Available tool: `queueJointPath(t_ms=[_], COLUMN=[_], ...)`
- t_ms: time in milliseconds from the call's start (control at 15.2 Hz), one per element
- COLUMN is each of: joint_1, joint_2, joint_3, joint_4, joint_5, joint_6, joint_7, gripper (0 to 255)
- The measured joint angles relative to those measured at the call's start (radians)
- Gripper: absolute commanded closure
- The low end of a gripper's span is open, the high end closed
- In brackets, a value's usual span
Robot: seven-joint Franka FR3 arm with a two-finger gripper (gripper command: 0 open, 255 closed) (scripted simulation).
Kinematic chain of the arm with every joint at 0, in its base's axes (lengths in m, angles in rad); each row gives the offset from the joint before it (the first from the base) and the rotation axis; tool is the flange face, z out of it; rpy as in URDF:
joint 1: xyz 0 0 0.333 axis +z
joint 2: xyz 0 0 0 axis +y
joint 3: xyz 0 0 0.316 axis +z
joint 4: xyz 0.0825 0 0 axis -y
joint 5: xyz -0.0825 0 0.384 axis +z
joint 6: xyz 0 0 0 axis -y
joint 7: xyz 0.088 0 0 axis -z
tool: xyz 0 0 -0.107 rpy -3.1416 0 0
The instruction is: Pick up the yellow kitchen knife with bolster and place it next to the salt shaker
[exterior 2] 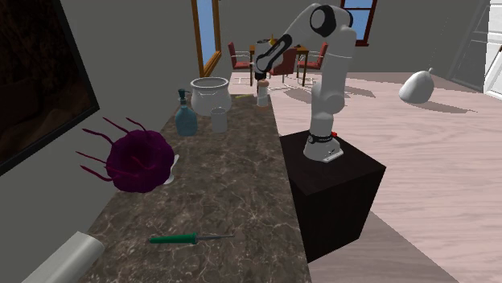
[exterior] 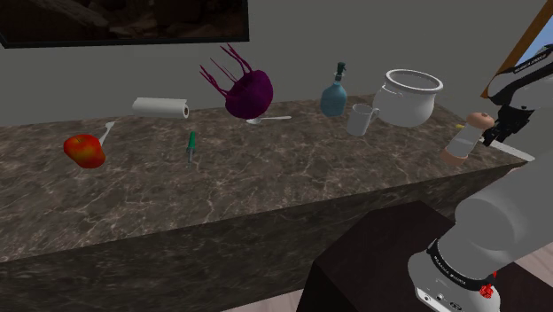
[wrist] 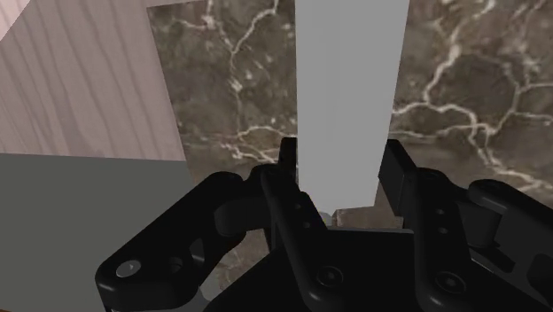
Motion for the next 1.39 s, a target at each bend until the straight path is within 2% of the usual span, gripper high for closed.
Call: queueJointPath(t_ms=[198, 594, 660, 1056, 1122, 1320, 1386], joint_1=[0.008, 0.010, 0.010, 0.010, 0.008, -0.019, -0.023], joint_2=[0.038, 0.047, 0.047, 0.047, 0.031, -0.088, -0.101], joint_3=[-0.013, -0.016, -0.016, -0.016, -0.010, 0.039, 0.045], joint_4=[-0.018, -0.020, -0.020, -0.020, -0.017, -0.004, 0.003], joint_5=[0.033, 0.042, 0.042, 0.042, 0.027, -0.077, -0.085], joint_6=[0.047, 0.056, 0.056, 0.056, 0.041, -0.068, -0.087], joint_7=[-0.020, -0.026, -0.026, -0.026, -0.013, 0.061, 0.065], gripper=[255, 255, 0, 0, 0, 0, 0])
